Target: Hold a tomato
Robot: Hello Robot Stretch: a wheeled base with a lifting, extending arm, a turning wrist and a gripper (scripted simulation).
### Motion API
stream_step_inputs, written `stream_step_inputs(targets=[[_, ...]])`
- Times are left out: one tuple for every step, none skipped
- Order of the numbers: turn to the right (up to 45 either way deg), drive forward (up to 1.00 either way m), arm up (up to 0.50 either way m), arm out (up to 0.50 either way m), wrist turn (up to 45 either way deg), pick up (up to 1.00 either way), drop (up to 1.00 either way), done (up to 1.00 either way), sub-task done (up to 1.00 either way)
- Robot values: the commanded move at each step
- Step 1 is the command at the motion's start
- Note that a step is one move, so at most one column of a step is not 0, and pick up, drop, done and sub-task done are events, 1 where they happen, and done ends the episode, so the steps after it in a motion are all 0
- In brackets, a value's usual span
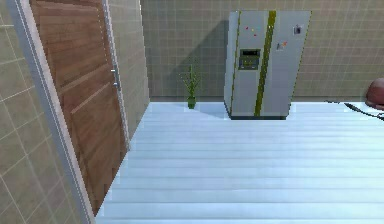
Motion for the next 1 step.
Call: stream_step_inputs(targets=[[0.0,0.0,0.0,0.0,45.0,0.0,0.0,0.0,0.0]])
